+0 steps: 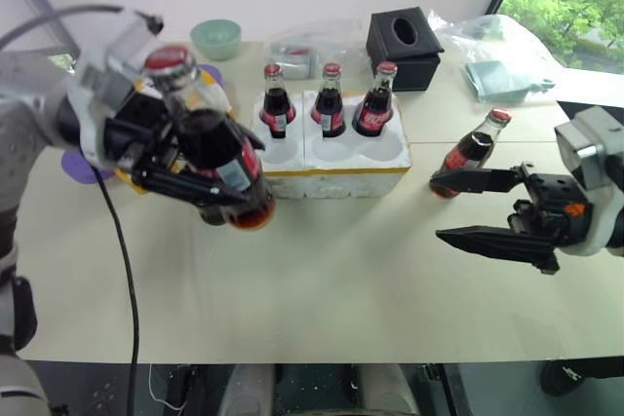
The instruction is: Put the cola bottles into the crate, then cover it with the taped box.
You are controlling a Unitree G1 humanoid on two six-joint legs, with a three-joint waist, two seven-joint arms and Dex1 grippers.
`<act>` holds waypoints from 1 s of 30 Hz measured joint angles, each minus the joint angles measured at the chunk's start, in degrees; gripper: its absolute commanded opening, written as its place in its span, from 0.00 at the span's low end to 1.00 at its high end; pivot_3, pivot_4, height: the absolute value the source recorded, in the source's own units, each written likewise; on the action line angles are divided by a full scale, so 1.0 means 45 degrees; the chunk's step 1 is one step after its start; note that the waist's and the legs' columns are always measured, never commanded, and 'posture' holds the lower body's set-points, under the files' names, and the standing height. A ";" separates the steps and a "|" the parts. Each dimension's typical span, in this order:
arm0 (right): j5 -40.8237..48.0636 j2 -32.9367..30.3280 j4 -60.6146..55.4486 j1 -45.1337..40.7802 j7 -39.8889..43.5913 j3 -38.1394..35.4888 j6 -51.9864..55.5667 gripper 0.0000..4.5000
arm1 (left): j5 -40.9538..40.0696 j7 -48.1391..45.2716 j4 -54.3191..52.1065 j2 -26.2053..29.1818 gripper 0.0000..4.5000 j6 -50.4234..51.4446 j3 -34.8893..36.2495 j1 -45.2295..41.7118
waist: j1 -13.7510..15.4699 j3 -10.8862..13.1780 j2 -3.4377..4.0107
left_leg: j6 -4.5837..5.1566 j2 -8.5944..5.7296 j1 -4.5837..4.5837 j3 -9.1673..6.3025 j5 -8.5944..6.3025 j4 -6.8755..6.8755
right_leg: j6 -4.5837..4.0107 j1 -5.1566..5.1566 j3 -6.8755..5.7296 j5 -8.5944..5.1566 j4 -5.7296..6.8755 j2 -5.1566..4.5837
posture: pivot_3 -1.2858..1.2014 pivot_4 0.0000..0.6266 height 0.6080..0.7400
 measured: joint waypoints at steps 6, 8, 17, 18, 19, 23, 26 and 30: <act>-0.0508 0.0342 -0.0275 0.0086 -0.0703 0.0064 -0.0388 1.00 | 0.2660 0.2035 0.3442 -0.3166 0.63 -0.0038 -0.1751 -0.3715 | 0.0212 0.0026 -0.0032 | 0.0004 -0.0008 -0.0036 -0.0013 -0.0003 0.0110 | 0.0011 0.0008 0.0022 -0.0003 0.0039 0.0009 | 0.52 0.24 0.99; -0.0572 0.0390 -0.0472 0.0329 -0.0862 0.0021 -0.0425 1.00 | 0.3225 0.2661 0.4057 -0.3799 0.63 0.0086 -0.1985 -0.4043 | 0.0113 0.0029 -0.0033 | 0.0016 -0.0007 -0.0037 -0.0012 -0.0010 0.0109 | 0.0057 -0.0001 0.0026 0.0013 0.0045 0.0009 | 0.52 0.24 0.99; -0.0602 0.0818 -0.0713 0.0892 -0.1488 -0.0187 -0.0629 1.00 | 0.4231 0.4736 0.4268 -0.5271 0.63 0.1741 -0.2184 -0.4701 | -0.0006 0.0076 -0.0024 | 0.0020 -0.0007 -0.0042 -0.0024 -0.0012 0.0117 | 0.0090 -0.0016 0.0025 0.0012 0.0077 0.0014 | 0.52 0.24 0.99; -0.0604 0.0832 -0.0772 0.0895 -0.1554 -0.0187 -0.0670 1.00 | 0.4303 0.5063 0.4266 -0.5484 0.63 0.1941 -0.2175 -0.4840 | -0.0002 0.0076 -0.0024 | 0.0020 -0.0007 -0.0042 -0.0024 -0.0012 0.0125 | 0.0090 -0.0009 0.0026 0.0012 0.0073 0.0014 | 0.52 0.24 0.99; -0.0607 0.0844 -0.0829 0.0895 -0.1605 -0.0187 -0.0682 1.00 | 0.4418 0.5324 0.4266 -0.5681 0.63 0.1994 -0.2175 -0.4889 | -0.0001 0.0076 -0.0024 | 0.0020 -0.0007 -0.0042 -0.0024 -0.0013 0.0129 | 0.0089 -0.0005 0.0025 0.0012 0.0072 0.0014 | 0.52 0.24 0.99; -0.0739 0.0983 -0.0885 0.0903 -0.1759 -0.0169 -0.0833 1.00 | 0.5078 0.6876 0.4689 -0.6643 0.63 0.2663 -0.2188 -0.5025 | 0.0014 0.0077 -0.0026 | 0.0020 -0.0008 -0.0042 -0.0028 -0.0012 0.0149 | 0.0090 0.0003 0.0025 0.0014 0.0074 0.0014 | 0.52 0.24 0.99; -0.0978 0.1086 -0.0869 0.0799 -0.1908 -0.0039 -0.1073 1.00 | 0.5449 0.8118 0.5117 -0.7628 0.63 0.3448 -0.2198 -0.5085 | 0.0011 0.0079 -0.0029 | 0.0020 -0.0011 -0.0043 -0.0028 -0.0012 0.0151 | 0.0100 0.0004 0.0026 0.0020 0.0073 0.0013 | 0.52 0.24 0.99; -0.1463 0.1154 -0.0598 0.0562 -0.2215 0.0157 -0.1290 1.00 | 0.5798 0.9239 0.5223 -0.8479 0.63 0.4070 -0.2309 -0.5083 | -0.0036 0.0085 -0.0024 | 0.0020 -0.0012 -0.0060 -0.0027 -0.0012 0.0138 | 0.0114 -0.0021 0.0026 0.0026 0.0072 0.0013 | 0.52 0.24 0.99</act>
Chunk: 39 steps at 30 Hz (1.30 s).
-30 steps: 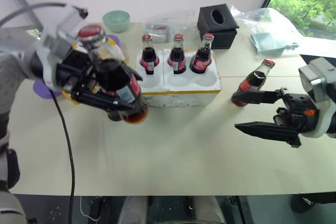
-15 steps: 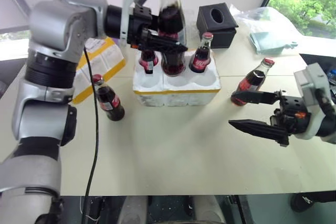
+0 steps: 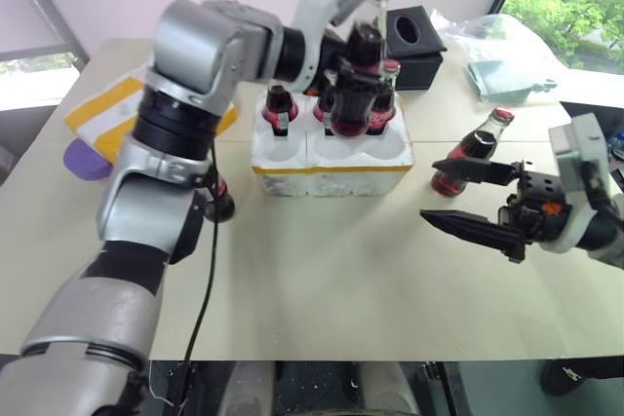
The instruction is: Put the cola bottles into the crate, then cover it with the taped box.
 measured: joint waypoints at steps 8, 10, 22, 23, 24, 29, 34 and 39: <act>-0.0997 0.0216 0.0253 -0.0362 -0.0810 0.0386 -0.0340 1.00 | 0.0609 0.1622 0.0271 -0.0705 0.63 0.0390 0.0013 0.0587 | 0.0005 0.0005 0.0008 | -0.0001 -0.0001 0.0002 0.0001 0.0001 0.0004 | 0.0000 -0.0002 0.0003 0.0003 0.0007 0.0001 | 0.52 0.24 0.99; -0.1186 0.0222 0.0342 -0.0381 -0.0954 0.0390 -0.0342 1.00 | 0.0857 0.1889 0.0398 -0.0649 0.63 0.0383 0.0013 0.0800 | 0.0033 0.0006 0.0008 | -0.0003 -0.0001 0.0002 0.0000 0.0002 0.0006 | 0.0000 -0.0002 0.0003 0.0004 0.0007 0.0000 | 0.52 0.24 0.99; -0.1397 0.0359 0.0476 -0.0394 -0.1227 0.0390 -0.0343 1.00 | 0.1379 0.2513 -0.0050 -0.1155 0.63 -0.0506 -0.0115 0.2621 | 0.0041 0.0005 0.0008 | -0.0006 -0.0004 0.0006 0.0000 0.0003 0.0014 | -0.0007 0.0007 0.0004 0.0010 0.0009 -0.0001 | 0.52 0.24 0.99; -0.1403 0.0361 0.0478 -0.0397 -0.1245 0.0391 -0.0342 1.00 | 0.1451 0.2546 0.0013 -0.1155 0.63 -0.0510 -0.0239 0.2698 | 0.0045 0.0005 0.0008 | -0.0006 -0.0005 0.0004 0.0000 0.0004 0.0015 | -0.0006 0.0007 0.0005 0.0010 0.0008 -0.0001 | 0.52 0.24 0.99; -0.1411 0.0364 0.0480 -0.0399 -0.1256 0.0391 -0.0343 1.00 | 0.1539 0.2556 0.0016 -0.1153 0.63 -0.0547 -0.0326 0.2783 | 0.0047 0.0005 0.0008 | -0.0006 -0.0005 0.0003 0.0000 0.0003 0.0014 | -0.0006 0.0007 0.0005 0.0010 0.0006 -0.0001 | 0.52 0.24 0.99; -0.1533 0.0394 0.0537 -0.0459 -0.1296 0.0491 -0.0343 1.00 | 0.1916 0.2631 0.0012 -0.1231 0.63 -0.1089 -0.0559 0.3194 | 0.0048 0.0005 0.0009 | -0.0006 -0.0005 0.0003 -0.0001 0.0003 0.0011 | -0.0005 0.0008 0.0005 0.0010 0.0004 -0.0001 | 0.52 0.24 0.99; -0.1750 0.0516 0.0611 -0.0654 -0.1358 0.0757 -0.0343 1.00 | 0.2029 0.2847 -0.0071 -0.1436 0.99 -0.1286 -0.0582 0.3371 | 0.0037 0.0004 0.0009 | -0.0006 -0.0005 0.0027 -0.0001 0.0003 0.0015 | -0.0007 0.0034 0.0005 0.0012 0.0004 -0.0001 | 0.52 0.24 0.99; -0.1859 0.0573 0.0720 -0.0786 -0.1367 0.0901 -0.0343 1.00 | 0.1989 0.2848 -0.0407 -0.1322 0.99 -0.1250 -0.0573 0.3457 | 0.0023 0.0004 0.0010 | -0.0006 -0.0005 0.0033 -0.0001 0.0003 0.0013 | -0.0007 0.0038 0.0005 0.0012 0.0003 -0.0001 | 0.52 0.24 0.99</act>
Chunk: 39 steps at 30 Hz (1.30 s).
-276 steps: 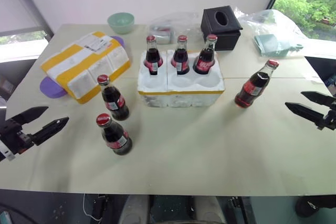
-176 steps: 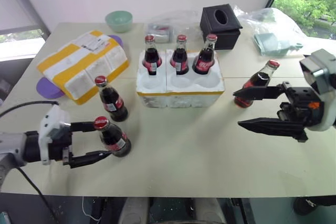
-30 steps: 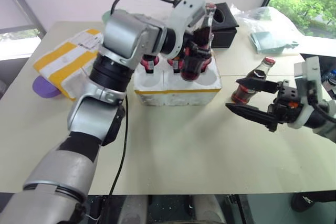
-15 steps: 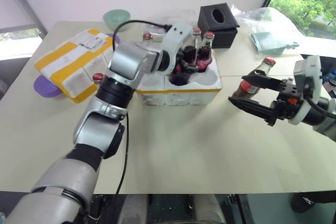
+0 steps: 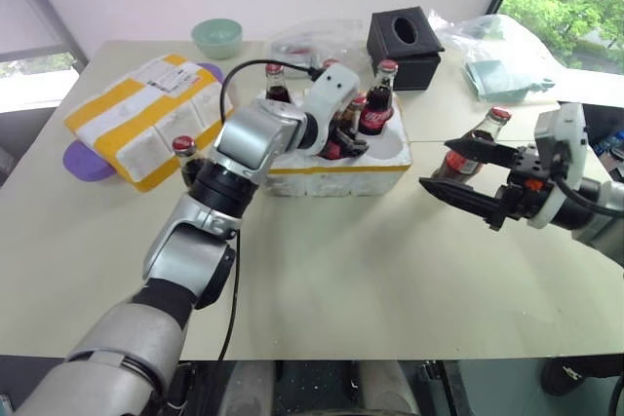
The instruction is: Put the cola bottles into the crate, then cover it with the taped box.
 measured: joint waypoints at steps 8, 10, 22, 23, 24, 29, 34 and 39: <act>-0.0048 0.0027 0.0226 -0.0058 0.0172 0.0117 0.0000 1.00 | -0.1685 -0.1651 -0.2174 0.2077 0.99 0.1676 0.1777 -0.1244 | 0.0002 0.0000 0.0000 | 0.0000 0.0000 -0.0004 0.0000 0.0000 -0.0001 | 0.0001 -0.0003 0.0000 0.0000 -0.0002 0.0000 | 0.52 0.24 0.99; -0.0054 0.0060 0.0245 -0.0055 0.0254 0.0146 0.0000 1.00 | -0.2198 -0.2036 -0.2725 0.2661 0.99 0.2199 0.2205 -0.1680 | -0.0001 -0.0002 0.0004 | 0.0000 0.0000 0.0000 0.0000 0.0000 -0.0002 | 0.0002 0.0001 0.0000 -0.0001 -0.0001 0.0000 | 0.52 0.24 0.99; -0.0400 0.0084 0.0812 -0.0330 0.0956 0.0725 -0.0040 1.00 | -0.4510 -0.4971 -0.3505 0.7655 0.99 0.2908 0.4110 -0.1840 | -0.0108 0.0002 0.0016 | -0.0001 0.0005 0.0021 0.0012 0.0000 -0.0030 | 0.0001 -0.0014 0.0011 -0.0004 0.0010 0.0000 | 0.52 0.24 0.99; -0.0412 0.0085 0.0880 -0.0364 0.1025 0.0759 -0.0042 1.00 | -0.4582 -0.5476 -0.3574 0.8118 0.99 0.2312 0.4367 -0.1395 | -0.0092 0.0003 0.0016 | -0.0002 0.0006 0.0022 0.0010 0.0000 -0.0030 | -0.0001 -0.0013 0.0011 -0.0004 0.0011 0.0001 | 0.52 0.24 0.99; -0.0432 0.0087 0.0950 -0.0393 0.1086 0.0795 -0.0050 1.00 | -0.4643 -0.5936 -0.3605 0.8533 0.99 0.1659 0.4651 -0.0904 | -0.0077 0.0002 0.0016 | -0.0002 0.0007 0.0022 0.0011 0.0001 -0.0027 | -0.0003 -0.0011 0.0011 -0.0004 0.0011 0.0001 | 0.52 0.24 0.99; -0.0558 0.0108 0.1180 -0.0586 0.1379 0.1050 -0.0073 1.00 | -0.5334 -0.8327 -0.3327 1.0519 0.99 -0.0429 0.6515 0.1760 | -0.0044 0.0004 0.0013 | -0.0006 0.0007 0.0012 0.0027 0.0003 -0.0010 | -0.0059 -0.0007 0.0025 -0.0026 -0.0004 -0.0002 | 0.52 0.24 0.99; -0.0757 0.0149 0.1523 -0.0836 0.1522 0.1346 -0.0072 1.00 | -0.5381 -1.0407 -0.3300 1.1907 0.99 -0.2140 0.8914 0.7042 | -0.0059 0.0004 0.0019 | -0.0003 0.0023 0.0034 0.0064 0.0001 -0.0033 | -0.0079 -0.0023 0.0068 -0.0023 -0.0001 0.0001 | 0.52 0.24 0.99; -0.0784 0.0229 0.1526 -0.0925 0.1621 0.1477 -0.0049 1.00 | -0.5358 -1.0714 -0.4391 1.1783 0.99 -0.2943 1.0136 1.0407 | 0.0060 0.0003 0.0005 | -0.0007 0.0021 0.0019 0.0065 -0.0002 -0.0020 | -0.0088 -0.0015 0.0073 -0.0021 -0.0023 -0.0015 | 0.52 0.24 0.99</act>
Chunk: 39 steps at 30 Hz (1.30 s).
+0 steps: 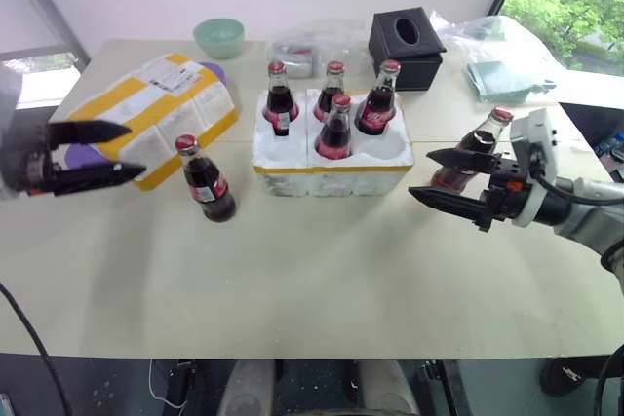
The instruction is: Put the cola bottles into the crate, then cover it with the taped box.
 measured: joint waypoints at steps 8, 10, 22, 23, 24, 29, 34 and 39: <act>0.0005 0.0006 0.0030 -0.0008 0.0025 0.0017 0.0086 1.00 | 0.0044 0.1395 -0.1961 -0.1612 0.99 -0.1264 0.0429 0.2132 | -0.0047 0.0000 0.0003 | 0.0000 0.0002 0.0003 0.0008 0.0000 -0.0008 | -0.0003 -0.0008 0.0005 0.0003 0.0003 0.0004 | 0.52 0.24 0.99; 0.0002 0.0006 0.0036 -0.0008 0.0031 0.0017 0.0086 1.00 | 0.0227 0.1814 -0.2191 -0.1934 0.99 -0.1757 0.0017 0.2247 | -0.0047 0.0000 0.0002 | 0.0000 0.0001 0.0004 0.0011 0.0000 -0.0007 | -0.0004 -0.0007 0.0005 0.0005 0.0003 0.0005 | 0.52 0.24 0.99; 0.0008 0.0006 0.0072 -0.0013 -0.0037 0.0001 0.0175 1.00 | 0.1430 0.3661 -0.1535 -0.2995 0.99 -0.3565 -0.2372 0.1569 | -0.0046 0.0000 0.0003 | 0.0001 0.0000 0.0006 0.0012 0.0000 -0.0006 | -0.0001 -0.0004 0.0006 0.0007 0.0006 0.0011 | 0.52 0.24 0.99; 0.0014 0.0006 0.0066 -0.0015 -0.0048 -0.0001 0.0179 1.00 | 0.1469 0.3824 -0.1498 -0.3152 0.99 -0.3588 -0.2554 0.1513 | -0.0047 0.0000 0.0003 | 0.0001 -0.0001 0.0005 0.0012 0.0000 -0.0005 | -0.0001 -0.0004 0.0007 0.0007 0.0004 0.0011 | 0.52 0.24 0.99; 0.0021 0.0006 0.0064 -0.0014 -0.0078 -0.0012 0.0186 1.00 | 0.1546 0.4009 -0.1413 -0.3340 0.99 -0.3604 -0.2801 0.1405 | -0.0046 0.0000 0.0003 | 0.0002 -0.0002 0.0005 0.0012 0.0000 -0.0005 | 0.0000 -0.0004 0.0008 0.0007 0.0005 0.0012 | 0.52 0.24 0.99; 0.0066 0.0007 -0.0002 -0.0012 -0.0246 -0.0093 0.0232 1.00 | 0.1960 0.4694 -0.0928 -0.3906 0.99 -0.3692 -0.3718 0.0977 | -0.0069 -0.0001 0.0002 | 0.0002 -0.0002 0.0005 0.0012 0.0000 -0.0004 | 0.0001 -0.0005 0.0008 0.0008 0.0008 0.0016 | 0.52 0.24 0.99; 0.0203 0.0007 -0.0004 -0.0013 -0.0350 -0.0203 0.0301 1.00 | 0.2108 0.4846 -0.0499 -0.4125 0.99 -0.3850 -0.4119 0.0664 | -0.0054 -0.0001 0.0002 | 0.0002 -0.0001 0.0006 0.0011 0.0000 -0.0004 | 0.0000 -0.0005 0.0008 0.0007 0.0009 0.0018 | 0.52 0.24 0.99; 0.0324 0.0006 -0.0014 -0.0011 -0.0418 -0.0218 0.0357 1.00 | 0.2277 0.5076 -0.0143 -0.4267 0.99 -0.3832 -0.4448 0.0522 | -0.0054 -0.0001 0.0002 | 0.0002 -0.0001 0.0006 0.0009 0.0000 -0.0004 | 0.0000 -0.0005 0.0008 0.0007 0.0009 0.0018 | 0.52 0.24 0.99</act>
